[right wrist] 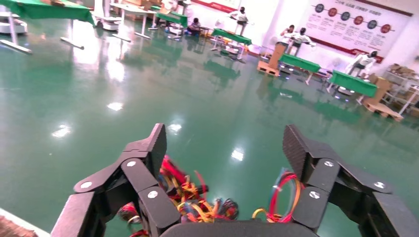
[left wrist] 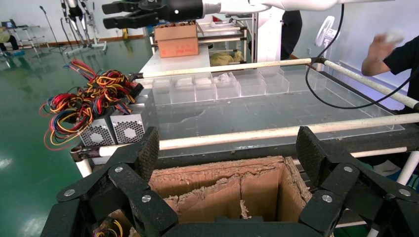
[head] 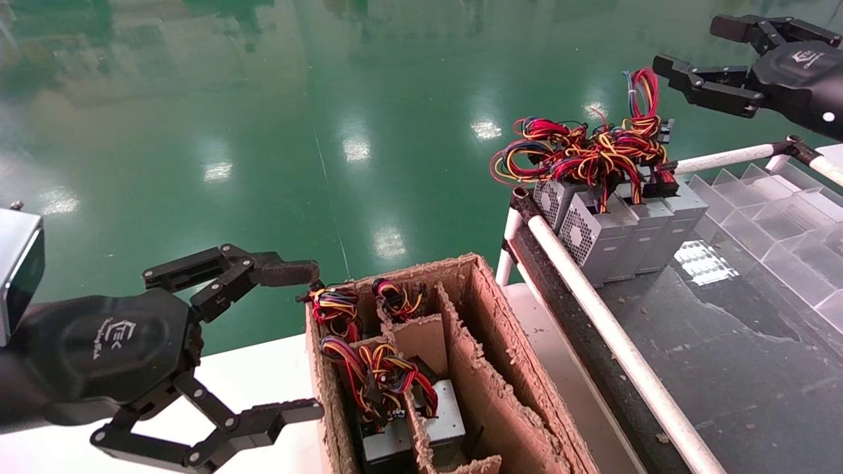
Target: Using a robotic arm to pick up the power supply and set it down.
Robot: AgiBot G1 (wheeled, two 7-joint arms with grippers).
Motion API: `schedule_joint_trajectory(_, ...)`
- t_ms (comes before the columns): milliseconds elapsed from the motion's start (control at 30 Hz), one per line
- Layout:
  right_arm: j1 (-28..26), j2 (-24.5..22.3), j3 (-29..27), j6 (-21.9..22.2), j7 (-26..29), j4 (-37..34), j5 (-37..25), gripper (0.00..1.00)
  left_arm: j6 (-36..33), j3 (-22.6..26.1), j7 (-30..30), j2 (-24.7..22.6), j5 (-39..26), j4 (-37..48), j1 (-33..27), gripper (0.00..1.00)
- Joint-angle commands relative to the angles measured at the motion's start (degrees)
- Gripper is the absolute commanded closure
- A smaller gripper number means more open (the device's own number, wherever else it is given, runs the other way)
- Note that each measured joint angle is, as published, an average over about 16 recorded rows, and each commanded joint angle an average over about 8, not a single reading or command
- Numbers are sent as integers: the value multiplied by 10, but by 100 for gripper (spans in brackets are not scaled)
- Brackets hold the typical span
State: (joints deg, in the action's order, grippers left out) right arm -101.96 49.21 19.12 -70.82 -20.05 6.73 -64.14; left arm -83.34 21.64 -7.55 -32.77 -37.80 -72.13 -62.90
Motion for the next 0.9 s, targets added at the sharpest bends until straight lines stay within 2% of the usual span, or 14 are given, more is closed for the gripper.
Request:
schedule_joint_trajectory(33,12,-5,-2,-7,10,20,8,0,0,0,0,0,0,0,0,0)
schedule_joint_trajectory(800,187,-66,-15,-70,143,310,104,0,0,0,0,0,0,0,0,0)
schedule_joint_trajectory(900,200,-71,-16,-75,153,331,111,0,0,0,0,0,0,0,0,0)
